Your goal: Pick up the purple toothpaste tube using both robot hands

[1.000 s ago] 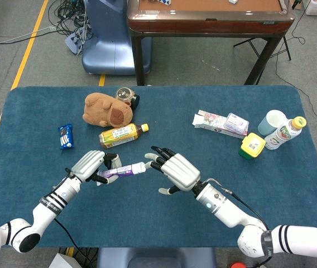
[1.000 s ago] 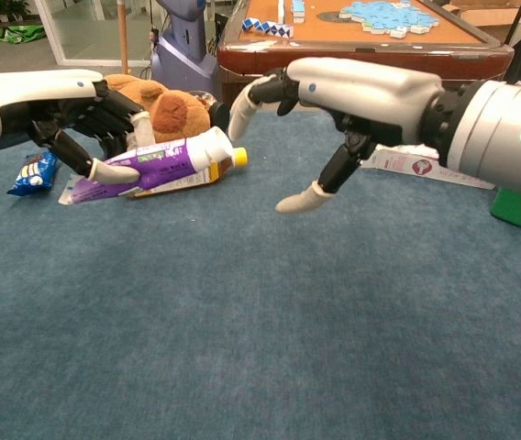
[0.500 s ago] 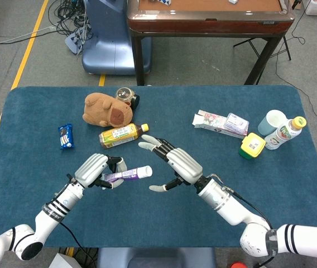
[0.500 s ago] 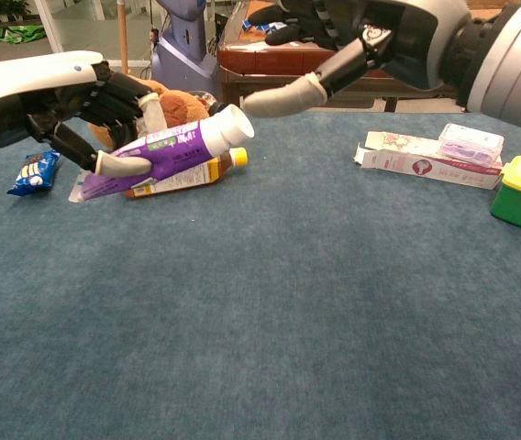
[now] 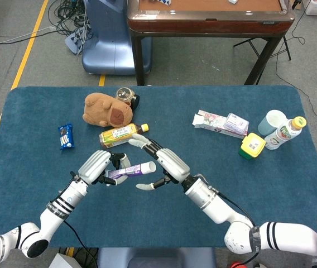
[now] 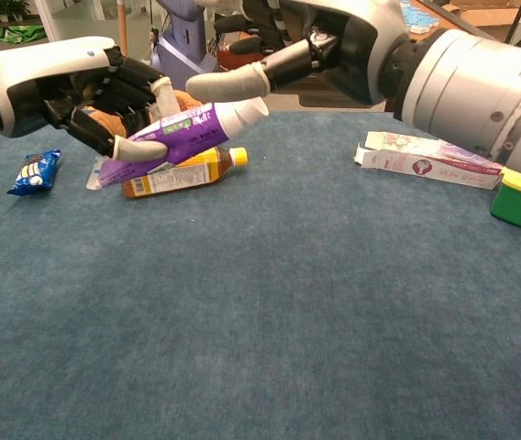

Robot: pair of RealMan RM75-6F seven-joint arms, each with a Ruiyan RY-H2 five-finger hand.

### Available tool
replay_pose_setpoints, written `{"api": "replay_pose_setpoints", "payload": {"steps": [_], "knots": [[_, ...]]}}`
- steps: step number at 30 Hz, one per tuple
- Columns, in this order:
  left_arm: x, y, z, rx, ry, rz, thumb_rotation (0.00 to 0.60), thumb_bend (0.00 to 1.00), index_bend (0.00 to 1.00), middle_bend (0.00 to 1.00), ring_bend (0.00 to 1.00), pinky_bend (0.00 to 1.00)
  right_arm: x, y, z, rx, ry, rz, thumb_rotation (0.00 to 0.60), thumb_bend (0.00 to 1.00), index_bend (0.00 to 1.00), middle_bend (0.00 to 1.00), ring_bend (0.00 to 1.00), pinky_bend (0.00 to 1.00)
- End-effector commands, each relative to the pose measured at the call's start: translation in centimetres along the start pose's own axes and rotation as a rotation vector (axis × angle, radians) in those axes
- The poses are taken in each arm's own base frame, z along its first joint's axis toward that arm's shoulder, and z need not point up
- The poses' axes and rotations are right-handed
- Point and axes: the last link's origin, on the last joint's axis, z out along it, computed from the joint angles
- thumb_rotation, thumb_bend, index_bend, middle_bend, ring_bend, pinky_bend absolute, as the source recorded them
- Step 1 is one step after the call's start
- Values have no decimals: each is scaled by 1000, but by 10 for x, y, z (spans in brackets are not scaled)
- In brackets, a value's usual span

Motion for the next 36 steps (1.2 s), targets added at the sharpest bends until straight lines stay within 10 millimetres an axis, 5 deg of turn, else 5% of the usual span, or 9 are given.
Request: {"api": "replay_pose_setpoints", "payload": {"steps": [1,36], "knots": [[0,1,3,4,4,0,600,575,669,748,562,486,-3,2,6,-2,8,4,577,0,0,0,0,0],[1,9,17,13,31,-47,600,574,677,748,557,491,-24,5,29,44,54,212,573,0,0,0,0,0]]}}
